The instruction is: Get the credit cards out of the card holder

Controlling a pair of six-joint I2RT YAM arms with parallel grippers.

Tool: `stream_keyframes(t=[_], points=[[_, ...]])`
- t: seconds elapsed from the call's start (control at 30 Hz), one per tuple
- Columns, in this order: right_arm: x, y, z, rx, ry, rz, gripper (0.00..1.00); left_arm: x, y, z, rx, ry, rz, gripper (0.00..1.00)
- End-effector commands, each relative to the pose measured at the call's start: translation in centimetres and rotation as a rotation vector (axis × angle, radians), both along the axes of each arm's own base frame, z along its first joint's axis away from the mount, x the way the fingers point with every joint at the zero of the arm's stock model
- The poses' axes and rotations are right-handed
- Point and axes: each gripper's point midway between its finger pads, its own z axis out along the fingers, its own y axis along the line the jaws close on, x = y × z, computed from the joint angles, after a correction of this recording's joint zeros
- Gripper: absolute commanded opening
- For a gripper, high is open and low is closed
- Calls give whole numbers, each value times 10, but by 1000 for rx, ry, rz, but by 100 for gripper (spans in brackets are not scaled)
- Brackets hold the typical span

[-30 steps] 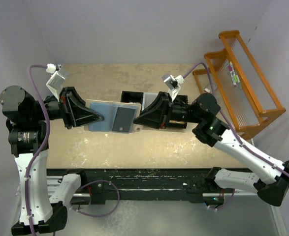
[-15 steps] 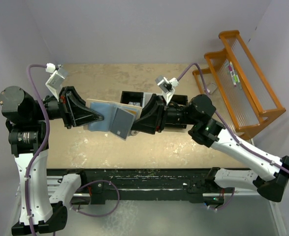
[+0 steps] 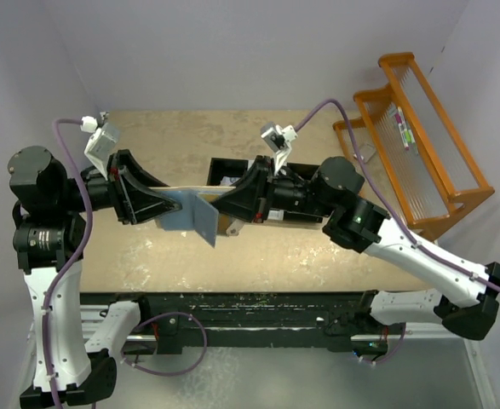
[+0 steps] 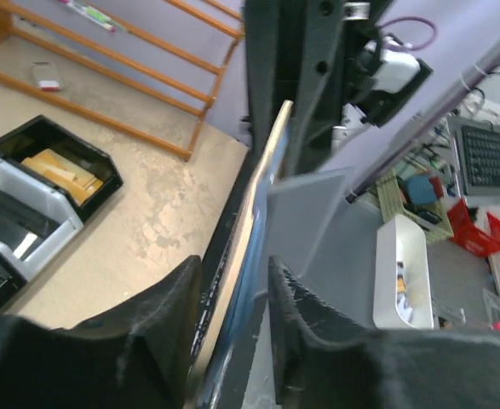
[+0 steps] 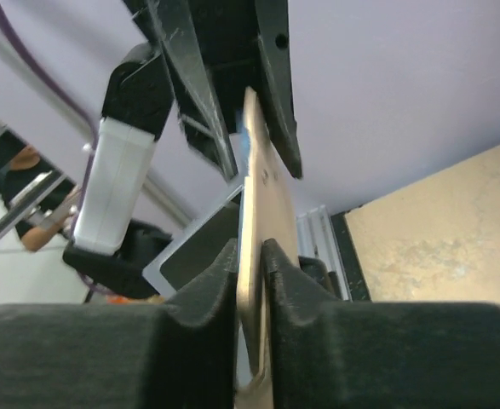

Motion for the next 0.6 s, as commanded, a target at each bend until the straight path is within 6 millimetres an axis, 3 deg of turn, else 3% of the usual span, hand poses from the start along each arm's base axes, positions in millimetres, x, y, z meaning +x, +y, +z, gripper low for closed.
stream_keyframes(t=[0.0,0.07,0.13,0.3,0.43,0.57], points=[[23,13,9,-99,7,-227,8,24,9,-16,102,-154,152,48],[31,24,-3,-201,18,-316,0,31,14,-28,142,-172,190,57],[37,33,-15,-291,21,-394,0,32,15,-35,155,-172,196,66],[42,46,-35,-431,-14,-533,0,16,10,-36,131,-177,130,79],[55,37,-44,-548,-83,-685,0,12,11,-36,151,-216,145,84],[63,26,-49,-630,-148,-790,0,30,23,-42,226,-279,278,86]])
